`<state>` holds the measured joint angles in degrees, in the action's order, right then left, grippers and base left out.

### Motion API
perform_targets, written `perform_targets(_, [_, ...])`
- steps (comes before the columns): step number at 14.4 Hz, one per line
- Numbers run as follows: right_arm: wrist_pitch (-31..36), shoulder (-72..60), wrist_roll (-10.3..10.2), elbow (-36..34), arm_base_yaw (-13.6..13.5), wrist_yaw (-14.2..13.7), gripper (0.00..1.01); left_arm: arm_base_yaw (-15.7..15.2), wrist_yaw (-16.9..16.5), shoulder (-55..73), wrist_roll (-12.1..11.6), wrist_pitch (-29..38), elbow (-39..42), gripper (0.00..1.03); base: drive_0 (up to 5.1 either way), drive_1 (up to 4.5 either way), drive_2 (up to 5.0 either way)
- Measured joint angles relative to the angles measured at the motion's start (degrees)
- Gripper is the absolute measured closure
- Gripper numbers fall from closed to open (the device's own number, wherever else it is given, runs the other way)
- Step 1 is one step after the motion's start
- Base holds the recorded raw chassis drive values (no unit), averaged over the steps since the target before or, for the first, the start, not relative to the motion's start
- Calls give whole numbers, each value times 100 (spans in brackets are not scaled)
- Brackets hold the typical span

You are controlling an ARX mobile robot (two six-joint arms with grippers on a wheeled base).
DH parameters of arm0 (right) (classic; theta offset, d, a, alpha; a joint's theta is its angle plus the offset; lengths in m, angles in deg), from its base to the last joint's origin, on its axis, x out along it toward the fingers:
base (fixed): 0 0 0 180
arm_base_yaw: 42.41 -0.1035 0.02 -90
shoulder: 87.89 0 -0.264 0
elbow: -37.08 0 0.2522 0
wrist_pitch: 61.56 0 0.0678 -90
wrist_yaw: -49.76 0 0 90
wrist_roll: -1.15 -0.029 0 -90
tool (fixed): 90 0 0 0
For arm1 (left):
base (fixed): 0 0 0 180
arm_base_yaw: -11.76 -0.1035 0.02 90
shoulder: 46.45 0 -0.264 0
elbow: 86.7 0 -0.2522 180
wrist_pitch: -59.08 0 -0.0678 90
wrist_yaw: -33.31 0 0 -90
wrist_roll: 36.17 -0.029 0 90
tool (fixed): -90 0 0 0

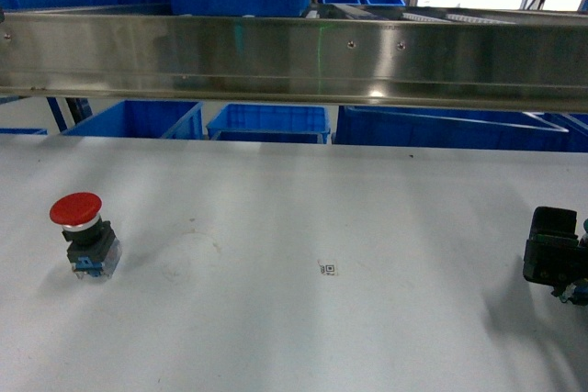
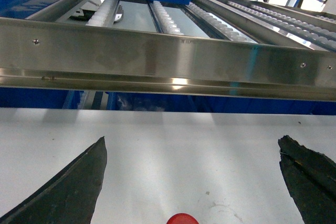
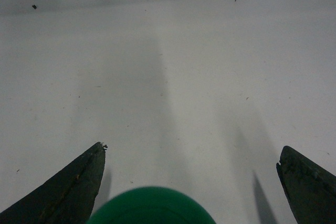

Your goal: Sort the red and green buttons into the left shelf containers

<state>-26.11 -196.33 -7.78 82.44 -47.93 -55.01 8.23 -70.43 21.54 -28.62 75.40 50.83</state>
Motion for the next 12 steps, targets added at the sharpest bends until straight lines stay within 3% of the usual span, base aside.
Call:
perform_targets(1, [111, -146, 61, 70, 118, 177, 25, 0, 0, 0, 0, 4, 0, 5, 0, 0, 0])
perform_targets(2, [81, -199, 223, 66, 168, 334, 58, 0, 0, 0, -2, 2, 0, 5, 0, 0, 0])
perform_targets(4, [111, -201, 260, 61, 179, 380, 72, 0, 0, 0, 0, 2, 0, 5, 0, 0, 0])
perform_targets(9, [236, 85, 424, -205, 175, 332, 75, 0, 0, 0, 0, 0, 0, 5, 0, 0, 0])
perform_targets(12, [-695, 1792, 883, -780, 179, 518, 75, 0, 0, 0, -2, 2, 0, 5, 0, 0, 0])
